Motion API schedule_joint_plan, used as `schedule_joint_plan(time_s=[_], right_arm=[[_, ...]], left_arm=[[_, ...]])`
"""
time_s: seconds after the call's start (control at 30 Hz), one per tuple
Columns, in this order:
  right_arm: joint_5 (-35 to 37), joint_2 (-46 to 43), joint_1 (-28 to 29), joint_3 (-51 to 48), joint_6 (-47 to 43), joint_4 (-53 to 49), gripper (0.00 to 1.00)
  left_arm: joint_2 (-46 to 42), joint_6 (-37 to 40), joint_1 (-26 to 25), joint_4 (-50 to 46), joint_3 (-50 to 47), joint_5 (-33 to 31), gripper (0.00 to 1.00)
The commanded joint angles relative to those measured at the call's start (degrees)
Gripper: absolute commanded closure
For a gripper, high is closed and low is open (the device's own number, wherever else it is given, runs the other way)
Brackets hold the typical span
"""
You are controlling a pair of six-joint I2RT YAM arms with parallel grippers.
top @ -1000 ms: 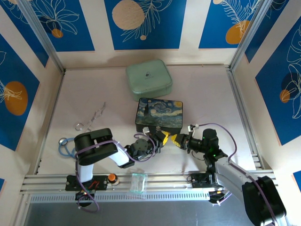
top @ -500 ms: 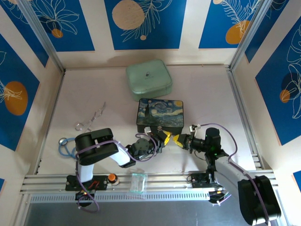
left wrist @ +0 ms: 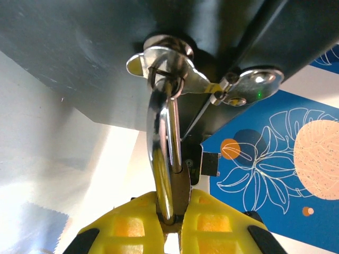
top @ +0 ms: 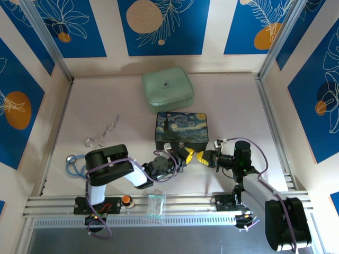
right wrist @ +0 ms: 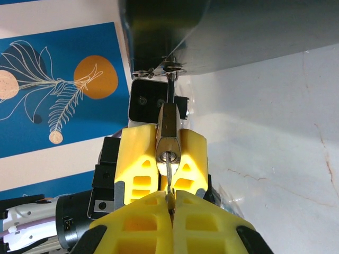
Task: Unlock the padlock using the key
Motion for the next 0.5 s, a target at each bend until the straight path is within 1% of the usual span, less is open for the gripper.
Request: schedule_joint_plan(time_s=[0.0,0.07,0.17,0.27,0.4,0.47], right_arm=[[-3.35,0.56,-0.31,2.71,-1.50,-1.18,1.00],[-3.41,0.40,-0.16,2.80,-1.28,-2.09,1.00],[-3.59,-0.10,0.13,3.32,-2.42,-6.74,1.00],[-4.15,-0.63,0.04,2.33,-1.28,-6.17,1.00],[-3.81,0.08,-0.32,2.95,-2.91,-7.93,1.00],[-4.10,2.27,-0.34,3.10,-2.12,-4.93,1.00]], left_arm=[[1.22,0.03,-1.36,3.69,1.09,2.76,1.00],[1.77,-0.13,-1.15,3.69,1.14,2.52,1.00],[2.21,0.31,-0.88,3.70,1.00,1.94,1.00],[2.34,0.71,-0.51,3.69,0.92,1.78,1.00],[2.67,0.77,-0.22,3.69,1.70,2.80,1.00],[2.51,0.71,-0.31,3.64,2.35,3.49,1.00]])
